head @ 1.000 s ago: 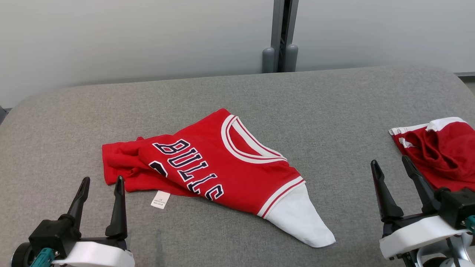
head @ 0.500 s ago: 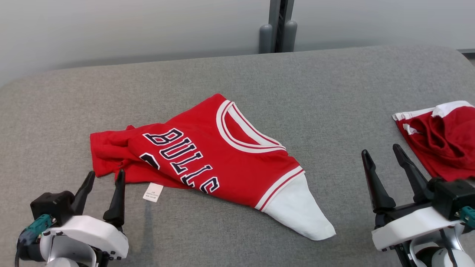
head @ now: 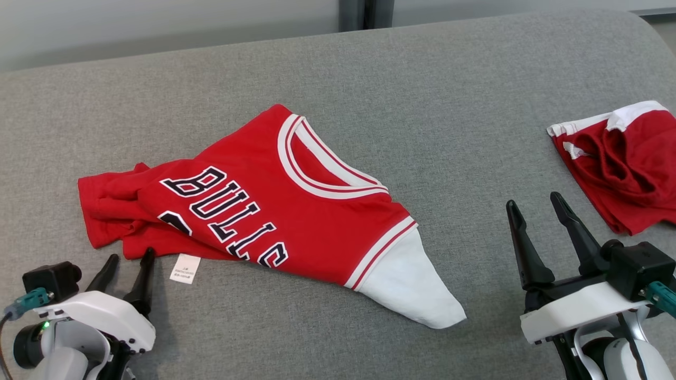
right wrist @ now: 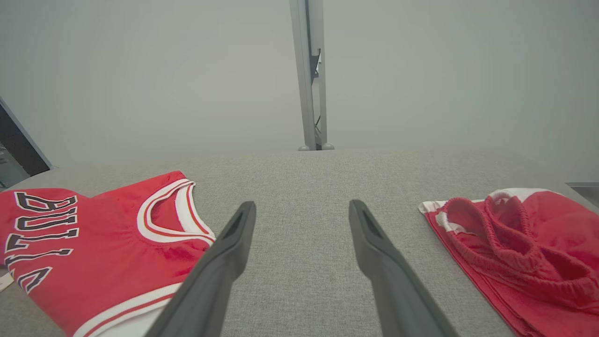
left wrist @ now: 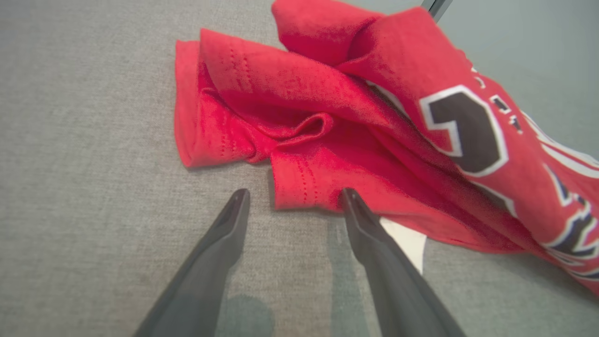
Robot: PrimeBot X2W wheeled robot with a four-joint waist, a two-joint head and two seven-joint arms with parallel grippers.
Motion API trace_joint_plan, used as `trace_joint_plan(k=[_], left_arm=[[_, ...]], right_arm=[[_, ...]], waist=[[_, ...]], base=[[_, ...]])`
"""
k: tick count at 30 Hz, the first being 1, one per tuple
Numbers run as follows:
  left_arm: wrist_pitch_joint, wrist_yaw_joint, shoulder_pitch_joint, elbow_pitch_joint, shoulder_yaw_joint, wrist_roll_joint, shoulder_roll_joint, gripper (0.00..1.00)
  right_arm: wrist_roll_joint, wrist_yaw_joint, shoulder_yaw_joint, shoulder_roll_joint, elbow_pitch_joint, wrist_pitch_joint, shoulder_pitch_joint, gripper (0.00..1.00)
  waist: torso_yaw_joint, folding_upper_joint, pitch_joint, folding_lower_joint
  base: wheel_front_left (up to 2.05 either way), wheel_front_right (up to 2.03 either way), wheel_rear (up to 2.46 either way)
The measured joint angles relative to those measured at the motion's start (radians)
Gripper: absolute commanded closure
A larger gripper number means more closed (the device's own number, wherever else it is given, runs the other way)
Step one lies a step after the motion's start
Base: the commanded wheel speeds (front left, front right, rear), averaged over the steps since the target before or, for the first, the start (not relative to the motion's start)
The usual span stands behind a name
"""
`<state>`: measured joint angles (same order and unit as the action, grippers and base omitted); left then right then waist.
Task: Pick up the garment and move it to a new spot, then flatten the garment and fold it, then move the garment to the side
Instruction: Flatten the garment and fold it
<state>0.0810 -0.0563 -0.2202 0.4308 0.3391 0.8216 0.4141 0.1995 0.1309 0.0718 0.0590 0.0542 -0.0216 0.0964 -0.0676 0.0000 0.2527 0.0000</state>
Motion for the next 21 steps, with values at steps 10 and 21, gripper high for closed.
trace_joint_plan(k=[10, 21], left_arm=[[0.008, 0.109, -0.094, 0.174, 0.005, 0.031, 0.0, 0.63], [0.03, 0.117, -0.086, 0.163, 0.042, 0.014, -0.018, 1.0]], right_arm=[[0.012, 0.0, 0.007, -0.002, -0.021, -0.007, 0.019, 0.0], [0.021, 0.0, 0.031, 0.002, -0.037, 0.016, -0.025, 0.0]], waist=[[-0.016, 0.0, 0.022, 0.0], [-0.005, 0.0001, 0.007, 0.0]], base=[[0.0, 0.0, 0.0], [0.0, 0.0, 0.0]])
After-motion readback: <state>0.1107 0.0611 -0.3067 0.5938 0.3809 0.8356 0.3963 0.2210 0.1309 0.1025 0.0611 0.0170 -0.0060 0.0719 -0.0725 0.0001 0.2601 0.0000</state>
